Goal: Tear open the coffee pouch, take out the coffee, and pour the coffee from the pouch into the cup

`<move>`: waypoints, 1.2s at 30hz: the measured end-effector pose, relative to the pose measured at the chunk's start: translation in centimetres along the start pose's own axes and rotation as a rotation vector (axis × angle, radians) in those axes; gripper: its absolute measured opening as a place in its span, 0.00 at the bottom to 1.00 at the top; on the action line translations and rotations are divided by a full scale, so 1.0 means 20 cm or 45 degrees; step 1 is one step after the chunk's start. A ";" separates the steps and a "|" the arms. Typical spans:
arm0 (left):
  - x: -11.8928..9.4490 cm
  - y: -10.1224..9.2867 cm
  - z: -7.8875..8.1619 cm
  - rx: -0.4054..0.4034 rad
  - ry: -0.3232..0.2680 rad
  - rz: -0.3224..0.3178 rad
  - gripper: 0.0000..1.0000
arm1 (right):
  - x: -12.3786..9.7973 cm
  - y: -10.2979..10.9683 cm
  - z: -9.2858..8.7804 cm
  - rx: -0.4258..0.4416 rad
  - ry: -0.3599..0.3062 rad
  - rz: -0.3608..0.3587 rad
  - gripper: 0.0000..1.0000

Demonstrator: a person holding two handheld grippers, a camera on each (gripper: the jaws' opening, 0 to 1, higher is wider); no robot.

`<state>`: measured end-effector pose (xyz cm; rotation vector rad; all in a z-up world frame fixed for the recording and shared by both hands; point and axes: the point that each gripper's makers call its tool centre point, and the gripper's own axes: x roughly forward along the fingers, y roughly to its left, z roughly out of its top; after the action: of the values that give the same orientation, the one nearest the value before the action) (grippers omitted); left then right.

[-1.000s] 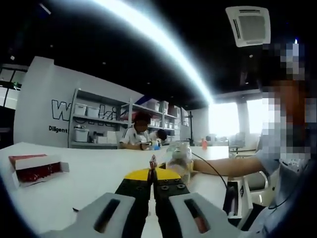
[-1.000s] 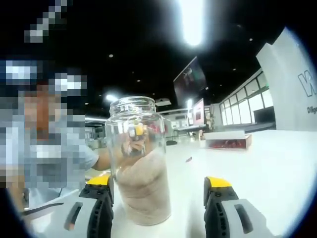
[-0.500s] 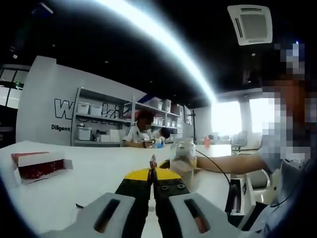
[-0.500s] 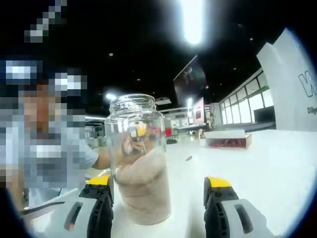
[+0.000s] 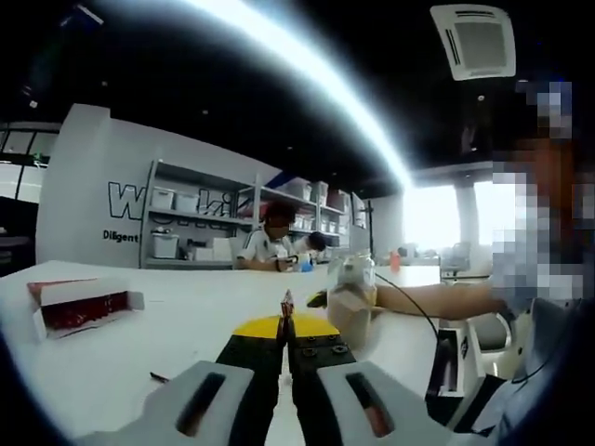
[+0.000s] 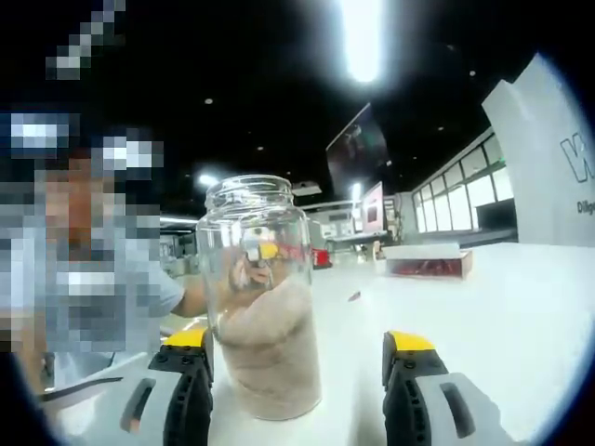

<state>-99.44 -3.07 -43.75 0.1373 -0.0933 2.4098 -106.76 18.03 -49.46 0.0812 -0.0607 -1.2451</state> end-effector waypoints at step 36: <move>-0.04 0.09 -0.11 0.035 0.062 0.096 0.05 | -0.01 -0.02 -0.01 -0.005 0.022 -0.001 0.74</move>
<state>-100.14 -4.68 -46.02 0.0896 -0.0433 2.4891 -107.19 18.05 -49.74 0.0889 -0.0430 -1.2452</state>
